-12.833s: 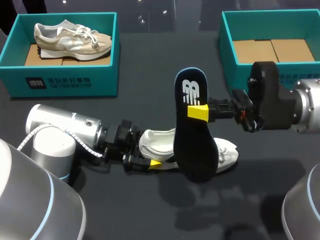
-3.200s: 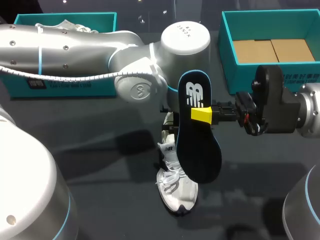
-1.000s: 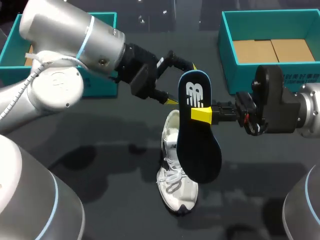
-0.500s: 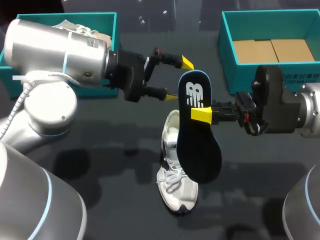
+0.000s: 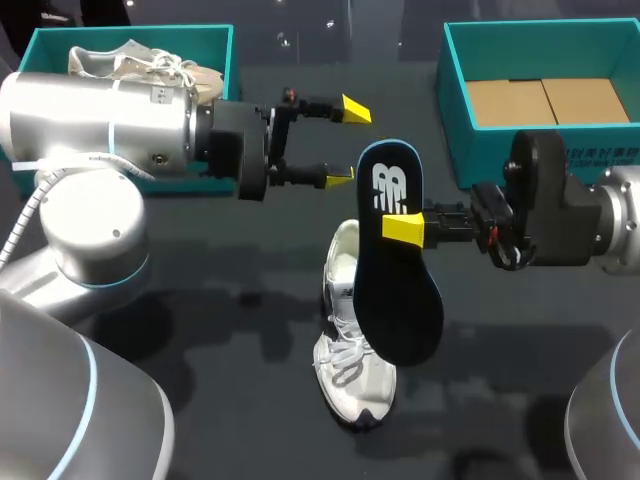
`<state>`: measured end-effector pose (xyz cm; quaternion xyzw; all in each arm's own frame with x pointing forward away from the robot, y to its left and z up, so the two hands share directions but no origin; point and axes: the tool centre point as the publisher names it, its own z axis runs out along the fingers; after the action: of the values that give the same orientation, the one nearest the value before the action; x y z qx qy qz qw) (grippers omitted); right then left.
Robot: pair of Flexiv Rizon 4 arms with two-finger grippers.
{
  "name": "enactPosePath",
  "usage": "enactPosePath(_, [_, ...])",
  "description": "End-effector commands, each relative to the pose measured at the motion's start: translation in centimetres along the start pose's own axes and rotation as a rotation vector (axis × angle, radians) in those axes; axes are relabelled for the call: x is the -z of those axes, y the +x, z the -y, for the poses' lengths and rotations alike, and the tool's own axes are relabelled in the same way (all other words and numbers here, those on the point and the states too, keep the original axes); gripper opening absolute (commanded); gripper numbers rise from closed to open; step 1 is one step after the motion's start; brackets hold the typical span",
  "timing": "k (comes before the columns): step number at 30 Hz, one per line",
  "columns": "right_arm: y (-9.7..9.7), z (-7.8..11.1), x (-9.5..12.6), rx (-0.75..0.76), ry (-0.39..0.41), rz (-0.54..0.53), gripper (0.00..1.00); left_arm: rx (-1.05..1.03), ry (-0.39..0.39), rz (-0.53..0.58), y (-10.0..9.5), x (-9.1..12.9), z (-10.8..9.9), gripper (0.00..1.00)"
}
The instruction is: Take the shoe out of the shoebox, open the shoe tongue, remove and reinsert the insole, then place the shoe into the shoebox
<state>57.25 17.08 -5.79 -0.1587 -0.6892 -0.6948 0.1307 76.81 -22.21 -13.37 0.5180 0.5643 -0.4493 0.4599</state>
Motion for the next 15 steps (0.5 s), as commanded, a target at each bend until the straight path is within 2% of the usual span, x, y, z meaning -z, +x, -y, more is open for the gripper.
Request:
enactPosePath(1, [-2.6,-0.5,1.0,-0.100,-0.011,-0.023,0.00,-0.004,-0.006,0.010,0.1,0.5,0.1,1.00])
enactPosePath(2, [-3.4,-0.7,1.4,-0.130,-0.012,-0.032,0.00,-0.004,-0.008,0.013,0.1,0.7,0.0,1.00])
enactPosePath(3, [-4.2,-0.7,1.9,-0.186,-0.050,-0.063,0.00,-0.004,-0.010,0.013,0.1,0.8,-0.1,1.00])
enactPosePath(4, [-5.0,-0.8,2.4,-0.215,-0.028,-0.052,0.00,-0.004,-0.012,0.014,0.0,0.9,-0.2,1.00])
enactPosePath(11, [-10.0,-3.0,5.5,-0.336,-0.026,-0.096,0.00,0.007,-0.027,0.014,-0.3,1.7,-0.8,1.00])
enactPosePath(12, [-10.5,-3.3,5.8,-0.355,-0.031,-0.120,0.00,0.022,-0.028,0.010,-0.3,1.8,-1.0,1.00])
enactPosePath(13, [-10.5,-3.3,5.8,-0.355,-0.031,-0.120,0.00,0.045,0.000,0.001,-0.4,1.9,-1.3,1.00])
enactPosePath(15, [-10.5,-3.3,5.8,-0.355,-0.031,-0.120,0.00,0.045,0.000,0.001,-0.4,1.9,-1.3,1.00])
